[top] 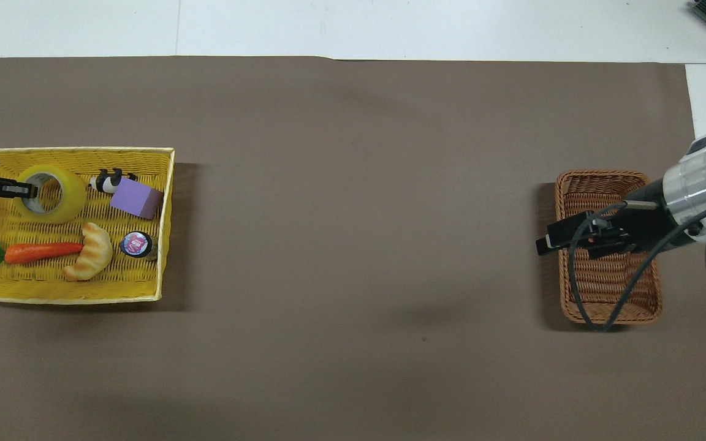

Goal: Move tape to another basket
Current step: 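Lower the left gripper onto the yellow tape roll and grasp it, then lift the tape with the left gripper while the right gripper reaches toward it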

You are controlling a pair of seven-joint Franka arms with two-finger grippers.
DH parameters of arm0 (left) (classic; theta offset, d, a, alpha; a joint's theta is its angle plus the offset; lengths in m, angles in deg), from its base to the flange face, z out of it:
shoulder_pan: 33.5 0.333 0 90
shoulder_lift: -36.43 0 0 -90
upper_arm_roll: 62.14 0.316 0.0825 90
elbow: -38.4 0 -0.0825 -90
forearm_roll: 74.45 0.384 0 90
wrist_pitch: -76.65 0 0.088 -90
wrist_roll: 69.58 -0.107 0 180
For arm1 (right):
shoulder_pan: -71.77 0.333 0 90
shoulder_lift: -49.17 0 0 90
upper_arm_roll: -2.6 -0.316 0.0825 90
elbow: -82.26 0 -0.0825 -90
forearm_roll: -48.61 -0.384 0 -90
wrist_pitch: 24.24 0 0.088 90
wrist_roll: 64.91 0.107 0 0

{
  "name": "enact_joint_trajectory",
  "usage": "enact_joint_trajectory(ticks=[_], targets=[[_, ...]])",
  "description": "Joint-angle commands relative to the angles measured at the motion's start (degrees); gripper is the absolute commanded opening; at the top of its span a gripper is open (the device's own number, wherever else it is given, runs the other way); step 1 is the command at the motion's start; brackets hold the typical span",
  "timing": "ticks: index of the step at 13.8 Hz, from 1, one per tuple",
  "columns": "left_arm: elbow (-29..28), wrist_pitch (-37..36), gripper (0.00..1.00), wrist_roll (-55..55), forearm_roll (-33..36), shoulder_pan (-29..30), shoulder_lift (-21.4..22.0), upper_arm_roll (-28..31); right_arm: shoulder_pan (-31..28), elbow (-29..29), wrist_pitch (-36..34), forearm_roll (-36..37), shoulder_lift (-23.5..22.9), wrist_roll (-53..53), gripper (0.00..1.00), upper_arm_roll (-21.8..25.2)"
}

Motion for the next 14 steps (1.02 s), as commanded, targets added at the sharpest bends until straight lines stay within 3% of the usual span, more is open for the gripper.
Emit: enact_joint_trajectory(ticks=[1, 6, 10, 14], targets=[[-0.1, -5.4, 0.00, 0.4, -1.0, -1.9, 6.1, -0.1, -0.3, 1.6, 0.0, -2.8, 0.8, -1.4, 1.00, 0.0], [-0.4, -11.4, 0.00, 13.9, -0.9, -9.2, 12.2, -0.2, -0.1, 3.6, 0.4, -10.2, 0.7, -1.7, 1.00, 0.0], [-0.6, -10.3, 0.00, 31.1, -1.0, -19.0, 12.1, -0.3, 3.3, 5.4, 1.2, -17.0, 0.4, -1.9, 1.00, 0.0], [-0.9, -5.9, 0.00, 42.5, -1.0, -27.1, 10.1, -0.3, 5.6, 11.6, 6.1, -25.8, -1.4, -10.9, 1.00, 0.1]])
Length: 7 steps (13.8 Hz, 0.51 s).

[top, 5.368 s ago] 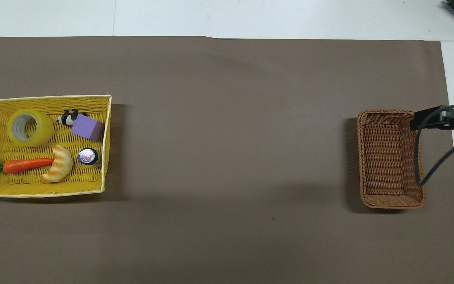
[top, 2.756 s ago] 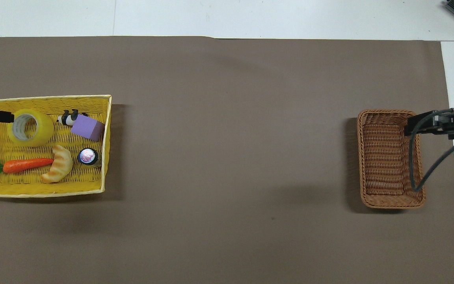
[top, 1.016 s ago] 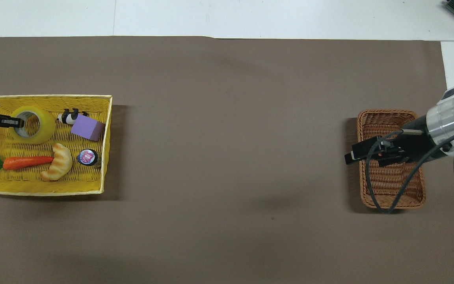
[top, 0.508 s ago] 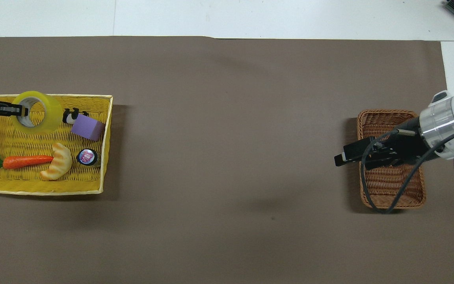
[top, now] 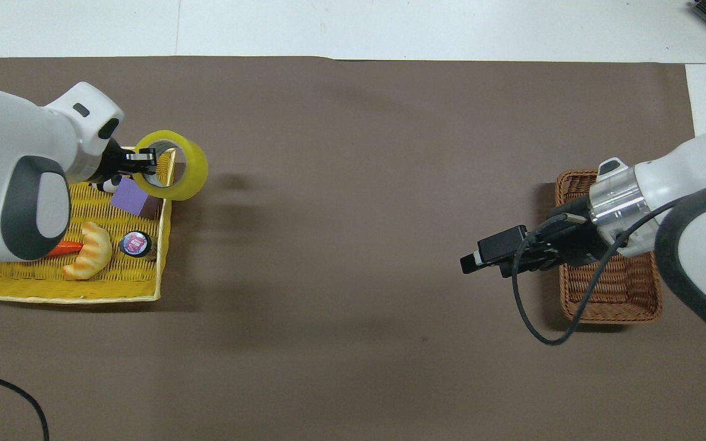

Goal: Move tape to another basket
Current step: 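Lift the tape with the left gripper while the right gripper reaches toward it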

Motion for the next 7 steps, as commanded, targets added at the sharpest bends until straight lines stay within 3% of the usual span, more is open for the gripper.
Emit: enact_joint_trajectory(ticks=[1, 7], targets=[[-1.0, 4.2, 0.00, 6.0, -0.8, -5.1, -1.1, 1.1, 2.2, 4.6, 5.1, -6.1, -0.4, -4.6, 1.00, 0.1], [-3.6, 7.6, 0.00, 10.9, -3.5, -11.6, -2.2, 1.0, 12.1, 6.1, 20.5, -16.9, -6.9, -6.9, 1.00, 0.1]])
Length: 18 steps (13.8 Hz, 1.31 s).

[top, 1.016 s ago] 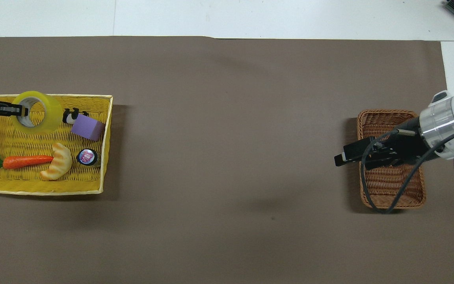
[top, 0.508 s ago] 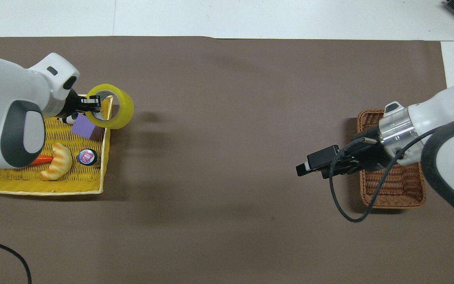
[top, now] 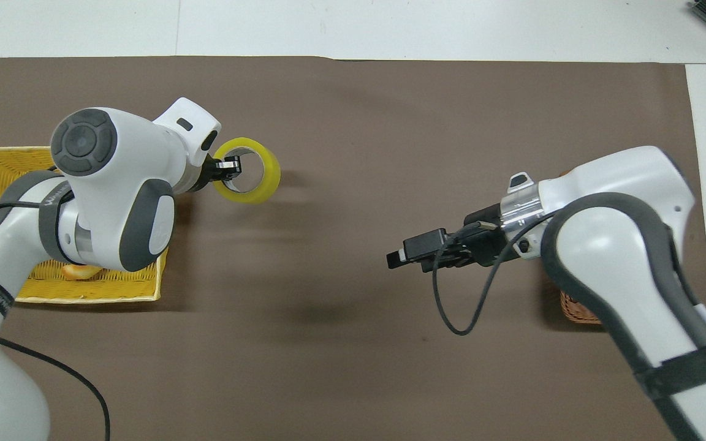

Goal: Move tape to another basket
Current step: 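Lift the tape with the left gripper while the right gripper reaches toward it, then grasp the tape with the right gripper and open the left gripper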

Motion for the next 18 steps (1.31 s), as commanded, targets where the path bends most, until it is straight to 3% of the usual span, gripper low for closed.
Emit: enact_joint_trajectory(ticks=[1, 4, 6, 11, 18], targets=[[-3.9, 1.8, 0.00, 0.4, -2.9, -3.4, 2.2, 1.1, 3.6, 0.5, 6.3, -6.3, -3.0, -2.2, 1.00, 0.3], [-7.5, 1.9, 0.00, 0.5, -4.8, -7.4, 4.5, 1.1, 8.1, 0.2, 15.7, -9.4, -6.5, -2.0, 1.00, 0.2], [-7.5, 2.3, 0.00, 0.5, -8.2, -8.6, 4.5, 1.1, 8.7, -0.3, 17.3, -11.5, -8.9, -3.1, 1.00, 0.2], [-7.5, 2.7, 0.00, 3.5, -8.9, -11.7, 4.9, 1.1, 8.9, -0.6, 19.4, -11.9, -10.4, -2.1, 1.00, 0.3], [-8.2, 2.1, 0.00, 3.5, -9.7, -14.1, 5.9, 0.9, 11.8, 0.7, 30.5, -11.9, -10.8, 3.9, 1.00, 0.3]])
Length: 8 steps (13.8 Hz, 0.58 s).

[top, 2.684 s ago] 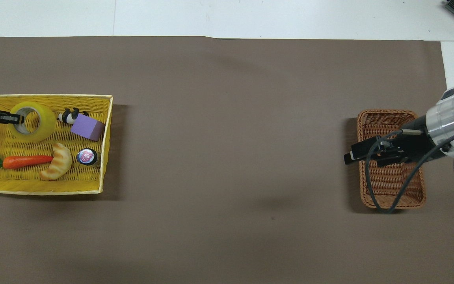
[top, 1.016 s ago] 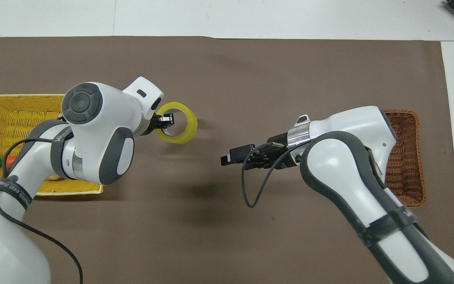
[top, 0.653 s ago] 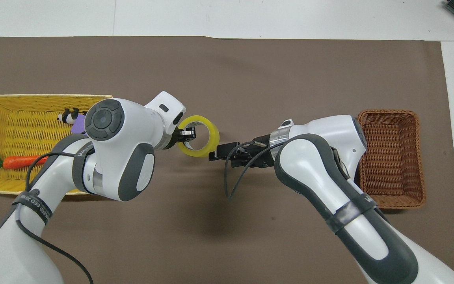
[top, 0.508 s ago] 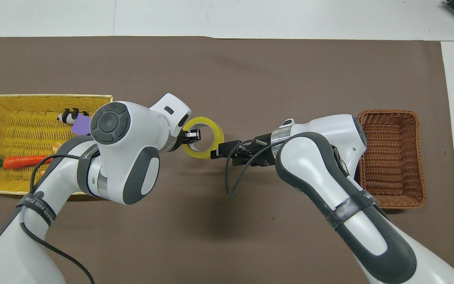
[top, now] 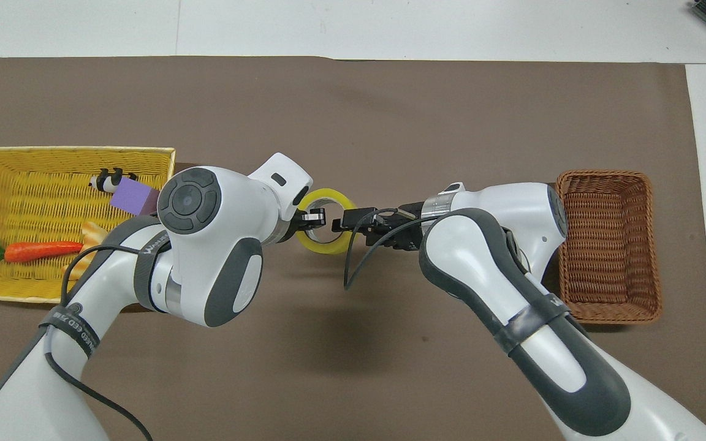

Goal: Move tape to another basket
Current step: 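Grasp the tape with the right gripper and open the left gripper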

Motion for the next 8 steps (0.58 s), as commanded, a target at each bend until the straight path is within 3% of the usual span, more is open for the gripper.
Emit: enact_joint_trajectory(ticks=[1, 3, 4, 8], targets=[[-2.9, 0.8, 0.00, 0.2, -1.6, -2.0, 2.9, 1.0, 1.5, 0.7, 4.6, -1.9, -0.7, 1.7, 0.77, -0.1], [-2.9, 0.4, 0.00, 0.1, -2.0, -2.0, 2.9, 1.0, 1.8, 0.6, 4.8, -2.0, -0.7, 2.8, 0.14, -0.1], [-2.9, 0.2, 0.01, 0.1, -2.5, -2.0, 2.9, 1.0, 1.8, 0.6, 4.8, -1.9, -0.7, 3.0, 0.00, -0.1], [-2.3, 0.1, 0.06, 0.2, -3.6, -2.5, 2.8, 1.1, 1.8, 0.6, 4.7, -1.9, -0.7, 3.3, 0.00, -0.1]])
